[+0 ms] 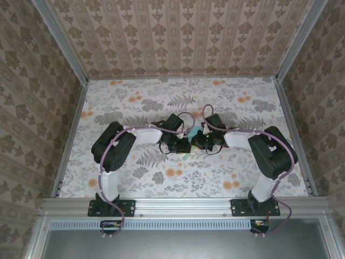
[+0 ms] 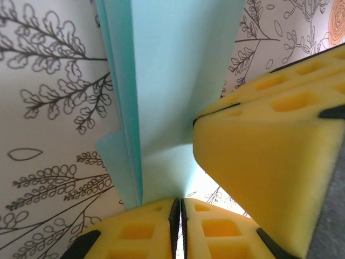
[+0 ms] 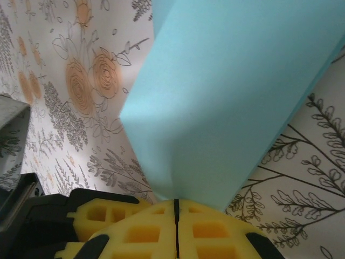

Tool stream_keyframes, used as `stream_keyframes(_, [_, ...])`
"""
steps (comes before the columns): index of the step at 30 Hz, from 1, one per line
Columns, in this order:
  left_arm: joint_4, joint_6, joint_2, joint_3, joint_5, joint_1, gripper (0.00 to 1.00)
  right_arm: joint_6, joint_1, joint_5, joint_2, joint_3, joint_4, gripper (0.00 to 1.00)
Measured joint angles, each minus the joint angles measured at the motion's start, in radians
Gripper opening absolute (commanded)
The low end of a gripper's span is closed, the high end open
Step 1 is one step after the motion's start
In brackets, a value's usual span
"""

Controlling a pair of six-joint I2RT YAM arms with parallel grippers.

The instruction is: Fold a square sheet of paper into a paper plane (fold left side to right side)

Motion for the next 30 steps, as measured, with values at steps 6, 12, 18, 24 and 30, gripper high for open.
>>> stream_keyframes(6, [-0.001,0.0,0.0,0.0,0.001,0.0,0.15,-0.032,0.002,0.025,0.017,0.003,-0.012,0.08])
stream_keyframes(12, [-0.003,0.0,0.0,0.0,0.001,0.0,0.15,-0.093,-0.003,0.03,0.035,0.033,-0.053,0.08])
stream_keyframes(18, [-0.003,0.0,0.0,0.0,0.001,0.0,0.15,-0.153,-0.032,0.025,0.041,0.048,-0.074,0.08])
stream_keyframes(24, [-0.003,0.0,0.0,0.0,0.001,0.0,0.15,-0.203,-0.104,0.031,0.064,0.094,-0.112,0.08])
stream_keyframes(30, [-0.003,0.0,0.0,0.001,0.0,-0.001,0.15,-0.23,-0.158,0.06,0.081,0.145,-0.14,0.08])
